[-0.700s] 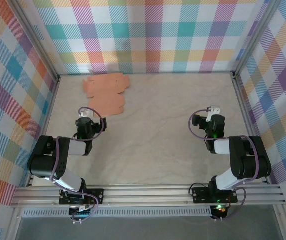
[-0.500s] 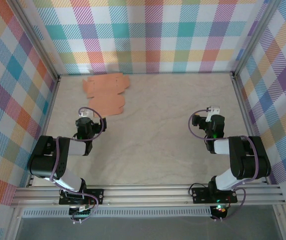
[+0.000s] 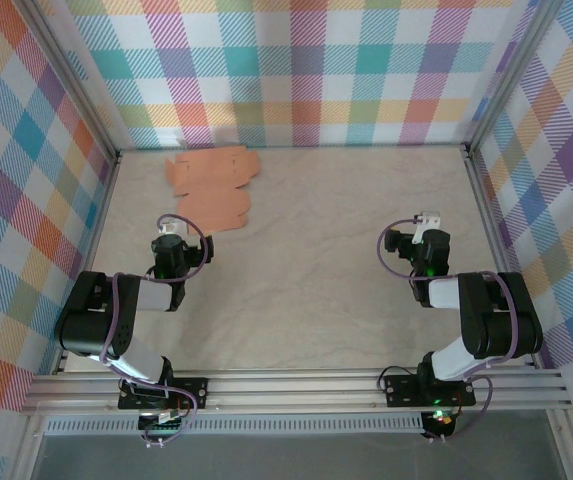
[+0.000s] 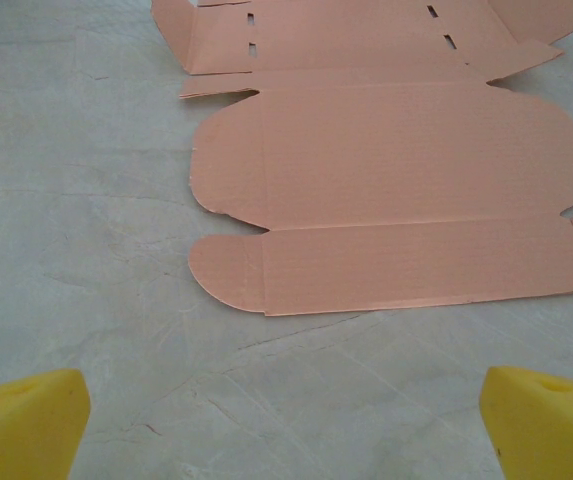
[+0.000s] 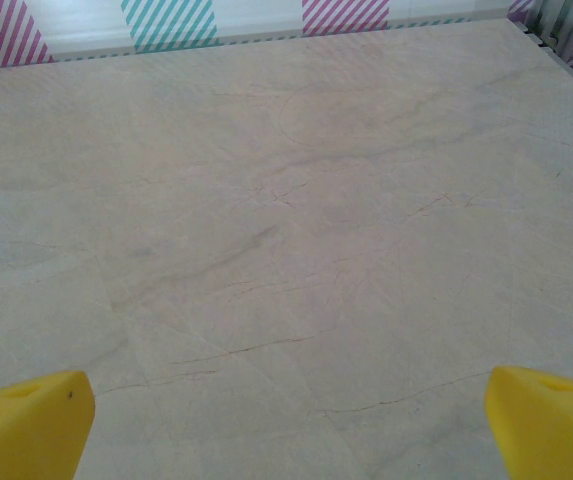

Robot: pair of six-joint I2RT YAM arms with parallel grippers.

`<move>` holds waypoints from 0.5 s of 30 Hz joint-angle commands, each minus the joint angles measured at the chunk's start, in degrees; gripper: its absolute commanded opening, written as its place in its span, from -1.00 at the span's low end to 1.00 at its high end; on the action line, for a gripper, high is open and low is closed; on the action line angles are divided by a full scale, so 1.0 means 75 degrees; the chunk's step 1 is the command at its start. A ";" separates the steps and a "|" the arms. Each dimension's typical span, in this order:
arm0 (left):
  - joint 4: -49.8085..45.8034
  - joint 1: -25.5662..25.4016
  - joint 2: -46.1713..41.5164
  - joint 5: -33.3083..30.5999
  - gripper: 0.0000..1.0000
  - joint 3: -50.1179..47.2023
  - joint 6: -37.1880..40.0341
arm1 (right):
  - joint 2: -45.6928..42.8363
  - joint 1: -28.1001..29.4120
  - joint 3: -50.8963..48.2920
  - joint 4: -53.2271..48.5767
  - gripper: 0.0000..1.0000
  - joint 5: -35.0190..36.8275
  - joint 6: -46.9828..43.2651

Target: Fold the paper box

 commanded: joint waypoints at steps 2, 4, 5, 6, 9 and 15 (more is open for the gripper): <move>0.0087 0.0089 0.0018 0.0114 1.00 0.0173 -0.0106 | 0.0008 0.0030 -0.0044 0.0328 0.99 0.0068 0.0091; 0.0103 0.0091 0.0013 0.0114 1.00 0.0156 -0.0107 | 0.0008 0.0030 -0.0055 0.0347 0.99 0.0066 0.0086; 0.0164 0.0086 -0.0013 0.0106 1.00 0.0118 -0.0096 | 0.0002 0.0033 -0.0055 0.0352 0.99 0.0060 0.0085; 0.0051 0.0059 -0.0131 0.0121 1.00 0.0120 -0.0042 | -0.0007 0.0038 -0.0059 0.0356 0.99 -0.0064 0.0055; -0.0741 -0.0301 -0.0920 -0.0587 1.00 0.0169 0.0160 | -0.0394 0.0029 0.0096 -0.0275 1.00 -0.0425 -0.0112; -0.2867 -0.1109 -0.2750 -0.1710 1.00 0.0403 0.0346 | -0.1875 0.0049 0.0506 -0.2284 0.99 -0.0838 -0.0087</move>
